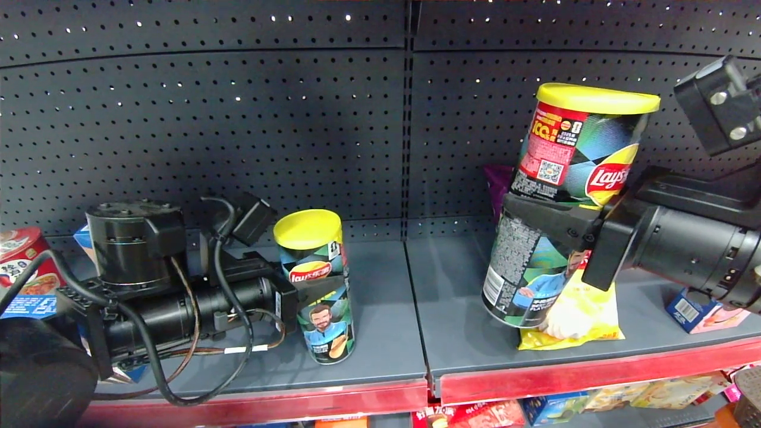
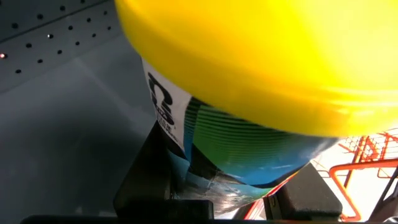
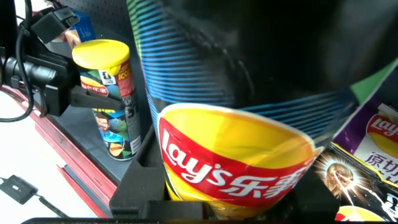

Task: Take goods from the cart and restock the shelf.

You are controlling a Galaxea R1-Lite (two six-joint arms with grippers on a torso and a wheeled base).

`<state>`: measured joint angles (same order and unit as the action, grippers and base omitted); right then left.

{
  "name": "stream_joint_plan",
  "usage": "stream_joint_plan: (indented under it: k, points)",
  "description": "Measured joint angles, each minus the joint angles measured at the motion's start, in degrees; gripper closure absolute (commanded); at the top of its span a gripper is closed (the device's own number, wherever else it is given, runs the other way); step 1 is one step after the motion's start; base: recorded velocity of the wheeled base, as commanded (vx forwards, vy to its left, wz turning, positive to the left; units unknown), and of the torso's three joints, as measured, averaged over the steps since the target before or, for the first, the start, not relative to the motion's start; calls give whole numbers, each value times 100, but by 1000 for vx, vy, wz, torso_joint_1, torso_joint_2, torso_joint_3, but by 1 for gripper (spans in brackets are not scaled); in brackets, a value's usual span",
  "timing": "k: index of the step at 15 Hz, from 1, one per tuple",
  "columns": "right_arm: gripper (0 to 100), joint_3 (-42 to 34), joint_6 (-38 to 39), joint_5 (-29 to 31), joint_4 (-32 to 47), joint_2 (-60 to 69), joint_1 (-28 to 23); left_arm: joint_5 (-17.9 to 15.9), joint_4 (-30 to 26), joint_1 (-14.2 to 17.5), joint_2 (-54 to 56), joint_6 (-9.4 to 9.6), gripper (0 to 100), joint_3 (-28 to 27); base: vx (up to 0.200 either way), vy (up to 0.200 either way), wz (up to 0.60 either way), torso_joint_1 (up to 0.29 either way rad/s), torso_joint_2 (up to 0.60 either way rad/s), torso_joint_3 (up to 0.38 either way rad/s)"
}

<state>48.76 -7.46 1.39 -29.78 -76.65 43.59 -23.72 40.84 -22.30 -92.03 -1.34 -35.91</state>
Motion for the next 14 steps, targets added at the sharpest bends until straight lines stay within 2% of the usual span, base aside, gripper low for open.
stream_joint_plan:
  k: [1, 2, 5, 10, 14]
  points:
    - [100, -4, 0, 2, 0, 0, 0, 0, 0, 0, 0, 4, 100, 17, 0, 0, 0, 0, 0, 0]
    - [100, -4, 0, 0, 0, 0, 0, 0, 2, 0, 0, 11, 0, 30, 0, 0, 0, 0, 0, 0]
    - [100, -6, 2, 2, 0, 0, 0, 5, 7, -2, 0, 88, 0, 55, 0, 0, 0, 0, 0, 0]
    - [100, -41, 0, 0, 1, 6, -11, -2, 2, -33, 99, 94, 0, 161, 0, 0, 0, 0, 0, 0]
    - [100, -80, 2, 0, 6, 20, -21, 0, -6, -46, 578, 91, 0, 516, 0, 0, 0, 0, 0, 0]
